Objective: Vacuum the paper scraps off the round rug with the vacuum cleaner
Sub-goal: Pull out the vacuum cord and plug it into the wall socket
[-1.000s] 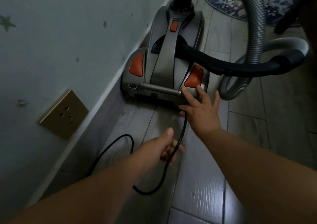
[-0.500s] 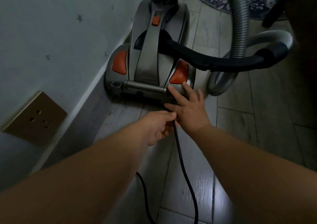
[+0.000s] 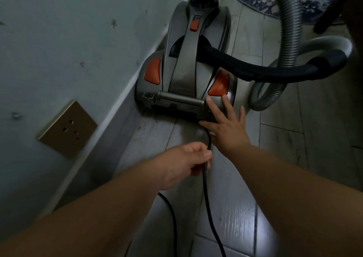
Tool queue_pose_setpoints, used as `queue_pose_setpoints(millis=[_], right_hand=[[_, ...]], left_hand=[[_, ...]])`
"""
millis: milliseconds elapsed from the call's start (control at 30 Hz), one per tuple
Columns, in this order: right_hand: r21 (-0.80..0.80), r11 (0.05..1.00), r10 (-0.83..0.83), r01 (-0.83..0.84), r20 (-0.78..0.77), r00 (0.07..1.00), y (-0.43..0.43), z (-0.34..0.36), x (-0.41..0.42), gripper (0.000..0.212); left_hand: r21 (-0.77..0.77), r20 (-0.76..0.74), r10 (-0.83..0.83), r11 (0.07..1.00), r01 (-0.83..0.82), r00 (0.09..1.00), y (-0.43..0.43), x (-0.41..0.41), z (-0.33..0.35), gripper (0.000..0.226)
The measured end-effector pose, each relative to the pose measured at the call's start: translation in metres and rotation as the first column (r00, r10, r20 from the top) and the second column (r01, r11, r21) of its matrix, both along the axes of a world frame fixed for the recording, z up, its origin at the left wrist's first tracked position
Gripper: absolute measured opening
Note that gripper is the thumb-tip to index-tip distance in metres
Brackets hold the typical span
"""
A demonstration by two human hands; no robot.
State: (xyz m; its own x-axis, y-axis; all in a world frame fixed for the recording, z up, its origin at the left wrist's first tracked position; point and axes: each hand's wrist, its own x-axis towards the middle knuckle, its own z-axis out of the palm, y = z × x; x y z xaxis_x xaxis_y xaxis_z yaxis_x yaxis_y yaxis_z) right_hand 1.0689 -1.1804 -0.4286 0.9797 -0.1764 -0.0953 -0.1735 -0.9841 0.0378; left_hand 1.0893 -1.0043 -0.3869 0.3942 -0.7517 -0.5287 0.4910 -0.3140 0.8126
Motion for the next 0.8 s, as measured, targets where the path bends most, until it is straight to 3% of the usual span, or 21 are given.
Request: queue_pose_setpoints(millis=[133, 267, 333, 433, 533, 700, 800], right_hand=[[0.023, 1.000, -0.018, 0.019, -0.018, 1.000, 0.006, 0.003, 0.002, 0.035], [0.020, 0.999, -0.039, 0.039, -0.023, 0.999, 0.008, 0.005, 0.002, 0.031], [0.013, 0.999, -0.041, 0.041, -0.023, 0.999, 0.010, 0.006, 0.002, 0.030], [0.015, 0.999, -0.040, 0.040, -0.024, 0.999, 0.010, 0.007, 0.002, 0.031], [0.021, 1.000, -0.016, 0.017, -0.011, 1.000, 0.010, 0.007, 0.001, 0.030], [0.041, 0.999, 0.020, -0.019, -0.030, 0.999, 0.004, 0.010, 0.001, 0.030], [0.064, 0.997, 0.037, -0.037, -0.007, 0.999, -0.004, 0.007, 0.000, 0.034]], left_hand=[[-0.100, -0.029, -0.097, 0.991, 0.094, 0.995, 0.010, 0.003, 0.016, 0.018], [-0.005, -0.033, -0.256, 0.967, 0.256, 0.966, 0.024, 0.014, 0.015, 0.009], [0.040, -0.122, -0.281, 0.957, 0.288, 0.952, 0.025, 0.017, 0.012, 0.022], [0.123, -0.206, -0.136, 0.979, 0.163, 0.969, 0.011, 0.022, 0.007, 0.043], [0.221, -0.178, 0.092, 0.974, -0.052, 0.980, -0.012, 0.030, -0.001, 0.048], [0.259, -0.087, 0.223, 0.946, -0.194, 0.971, -0.044, 0.031, -0.011, 0.020], [0.240, -0.128, 0.285, 0.938, -0.249, 0.950, -0.058, 0.028, -0.016, 0.011]])
